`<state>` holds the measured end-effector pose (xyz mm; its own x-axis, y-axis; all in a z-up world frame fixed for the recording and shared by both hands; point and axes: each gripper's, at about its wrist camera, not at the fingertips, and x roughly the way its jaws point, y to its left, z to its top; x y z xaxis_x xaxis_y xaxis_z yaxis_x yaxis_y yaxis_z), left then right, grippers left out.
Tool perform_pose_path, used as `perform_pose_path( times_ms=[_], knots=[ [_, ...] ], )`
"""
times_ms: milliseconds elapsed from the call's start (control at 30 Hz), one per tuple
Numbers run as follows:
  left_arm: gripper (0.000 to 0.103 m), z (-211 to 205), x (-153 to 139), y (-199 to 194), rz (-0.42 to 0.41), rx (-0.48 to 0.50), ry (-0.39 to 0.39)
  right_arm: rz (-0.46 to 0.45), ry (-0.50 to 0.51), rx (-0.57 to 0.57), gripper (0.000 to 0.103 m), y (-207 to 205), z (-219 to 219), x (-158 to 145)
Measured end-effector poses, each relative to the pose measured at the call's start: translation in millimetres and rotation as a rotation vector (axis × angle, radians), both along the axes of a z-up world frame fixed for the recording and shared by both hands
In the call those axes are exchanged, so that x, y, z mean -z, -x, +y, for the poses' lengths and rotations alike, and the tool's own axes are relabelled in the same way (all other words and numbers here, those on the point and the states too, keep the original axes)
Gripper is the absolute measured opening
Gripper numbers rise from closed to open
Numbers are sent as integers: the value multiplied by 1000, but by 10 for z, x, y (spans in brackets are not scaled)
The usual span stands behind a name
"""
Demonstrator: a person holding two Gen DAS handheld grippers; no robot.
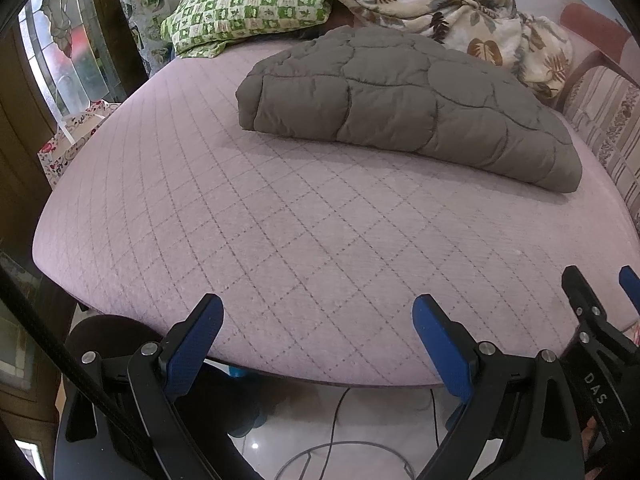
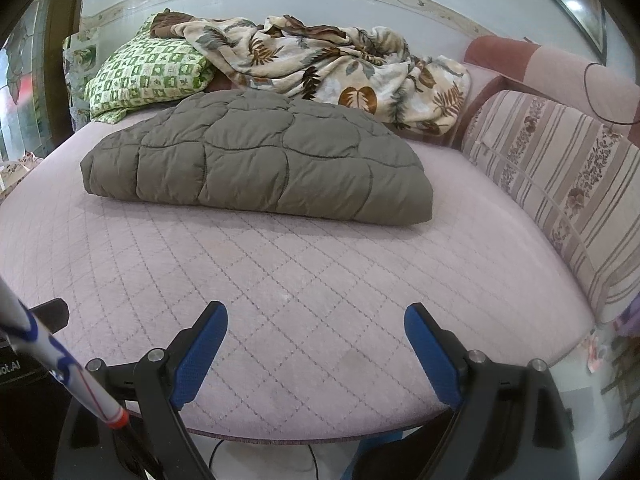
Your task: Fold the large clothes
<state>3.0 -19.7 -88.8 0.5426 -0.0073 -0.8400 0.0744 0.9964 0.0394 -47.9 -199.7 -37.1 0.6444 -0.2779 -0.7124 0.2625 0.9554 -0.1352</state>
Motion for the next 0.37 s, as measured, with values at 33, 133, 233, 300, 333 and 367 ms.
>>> perform_pose_path(
  times_ms=[33, 133, 233, 300, 333, 367],
  knots=[
    [95, -10, 6, -28, -2, 3, -7, 1, 0, -1, 93, -16, -5, -4],
    [95, -51, 14, -122, -21, 18, -49, 4, -1, -7, 93, -62, -6, -22],
    [95, -55, 2, -205, -35, 32, -68, 5, -1, -5, 93, -166, -36, -73],
    [95, -44, -7, -249, -28, 42, -59, 6, 0, 1, 93, -237, -61, -103],
    [95, -38, -10, -265, -26, 43, -56, 7, -3, 5, 93, -267, -78, -109],
    [95, -33, -8, -282, -24, 43, -55, 9, -7, 8, 93, -296, -92, -109]
  ],
)
